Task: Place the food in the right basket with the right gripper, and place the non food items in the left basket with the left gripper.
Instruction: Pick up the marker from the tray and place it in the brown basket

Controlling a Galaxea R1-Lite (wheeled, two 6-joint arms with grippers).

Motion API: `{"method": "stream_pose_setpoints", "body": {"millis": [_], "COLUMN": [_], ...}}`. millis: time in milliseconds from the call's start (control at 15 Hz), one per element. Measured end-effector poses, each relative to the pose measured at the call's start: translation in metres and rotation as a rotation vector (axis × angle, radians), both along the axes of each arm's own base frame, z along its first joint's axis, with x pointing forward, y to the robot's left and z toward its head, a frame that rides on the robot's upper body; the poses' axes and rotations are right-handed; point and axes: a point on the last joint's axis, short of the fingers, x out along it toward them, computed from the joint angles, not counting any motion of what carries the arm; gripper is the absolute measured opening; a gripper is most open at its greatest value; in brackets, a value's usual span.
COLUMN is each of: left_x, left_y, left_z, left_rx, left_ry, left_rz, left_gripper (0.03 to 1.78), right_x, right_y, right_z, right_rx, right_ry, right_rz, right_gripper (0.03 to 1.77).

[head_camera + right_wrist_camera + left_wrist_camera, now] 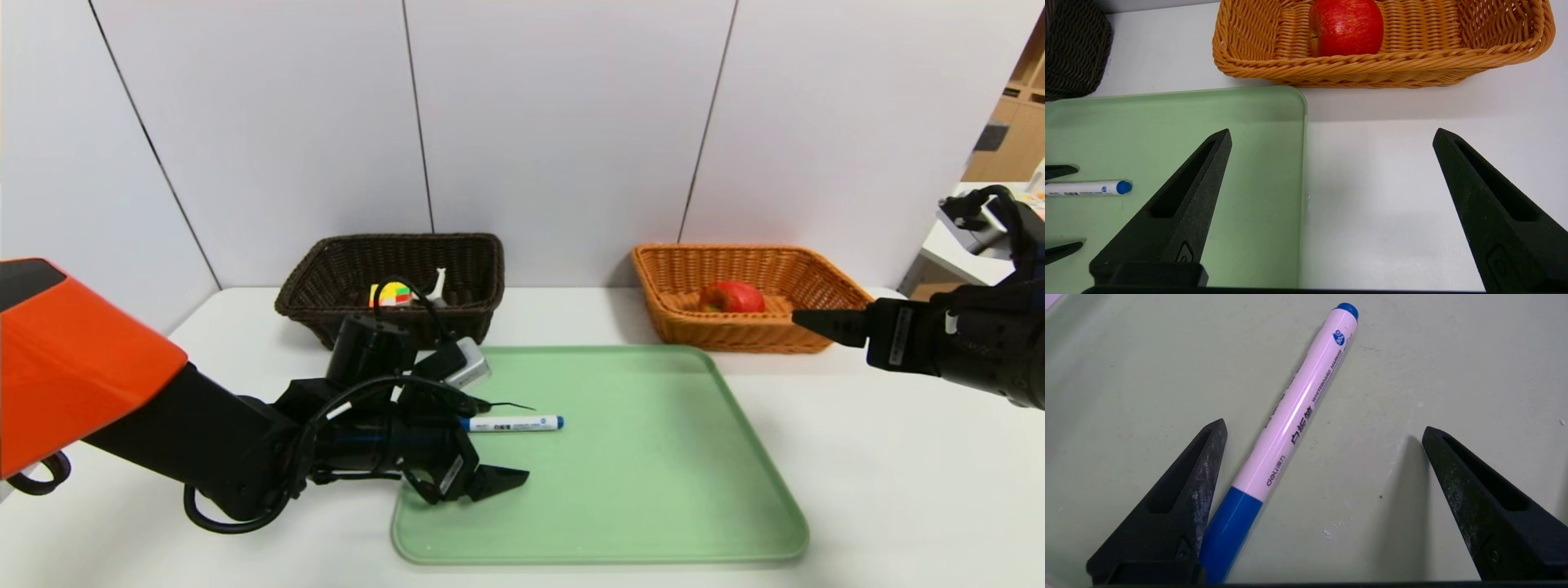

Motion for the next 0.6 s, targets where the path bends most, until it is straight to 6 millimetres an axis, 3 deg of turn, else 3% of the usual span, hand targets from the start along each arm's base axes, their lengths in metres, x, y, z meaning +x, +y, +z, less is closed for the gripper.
{"method": "stream_pose_setpoints", "body": {"millis": [600], "left_x": [0.0002], "left_y": [-0.0012], "left_z": [-0.0046], "left_rx": [0.001], "left_ry": [-0.029], "left_rz": [0.005], "left_gripper": [1.69], "right_x": [-0.0048], "right_y": [-0.0013], "right_z": [-0.0004], "right_rx": [0.001], "right_ry": [-0.003], "right_rz": [0.001], "right_gripper": [1.70]}}
